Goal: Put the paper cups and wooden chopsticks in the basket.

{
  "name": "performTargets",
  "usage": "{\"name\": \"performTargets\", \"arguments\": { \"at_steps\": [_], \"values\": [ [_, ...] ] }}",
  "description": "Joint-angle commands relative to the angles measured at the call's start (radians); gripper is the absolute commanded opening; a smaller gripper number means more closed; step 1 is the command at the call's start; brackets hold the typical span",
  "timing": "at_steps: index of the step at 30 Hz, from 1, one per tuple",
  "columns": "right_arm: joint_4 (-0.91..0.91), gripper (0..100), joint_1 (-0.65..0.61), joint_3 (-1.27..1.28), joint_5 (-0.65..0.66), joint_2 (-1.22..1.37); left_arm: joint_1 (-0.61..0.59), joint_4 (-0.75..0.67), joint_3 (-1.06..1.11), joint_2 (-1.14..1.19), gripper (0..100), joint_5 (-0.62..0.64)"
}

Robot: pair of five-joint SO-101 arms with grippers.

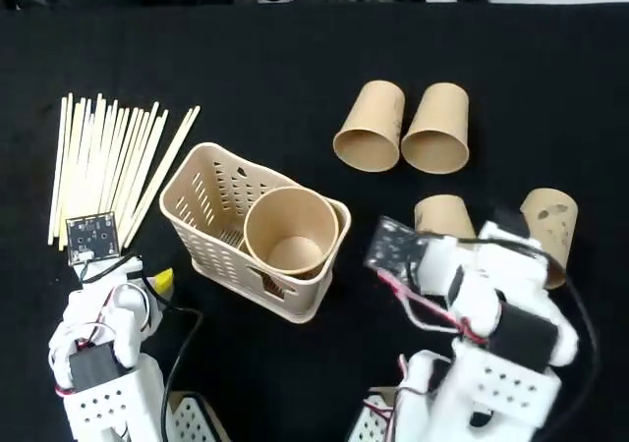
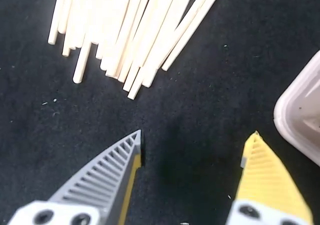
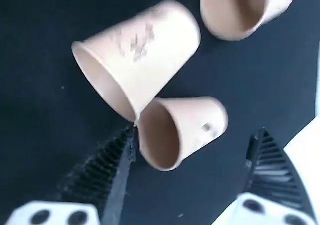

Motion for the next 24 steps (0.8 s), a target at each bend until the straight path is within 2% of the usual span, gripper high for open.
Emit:
{"name": "performTargets", "arguments": {
  "at_steps": [1,9,12,15,20,24],
  "values": [
    [-0.244,34.9,0.072,0.254,0.044,-0.019,0.002,-0.017,-0.004,-0.006,32,-0.009],
    [-0.511,32.7,-0.021,0.476,-0.034,-0.028,0.002,-0.017,-0.004,-0.006,32,-0.009],
    [-0.615,20.8,-0.025,0.506,-0.037,-0.028,0.002,-0.017,-0.004,-0.006,32,-0.009],
    [-0.675,2.7,-0.018,0.509,-0.037,-0.028,0.002,-0.017,-0.004,-0.006,32,-0.009],
    [-0.632,1.0,-0.015,0.461,-0.068,-0.030,0.002,-0.017,-0.004,-0.006,32,-0.009],
    [-0.477,1.2,-0.015,0.334,-0.149,-0.030,0.002,-0.017,-0.004,-0.006,32,-0.009]
  ]
}}
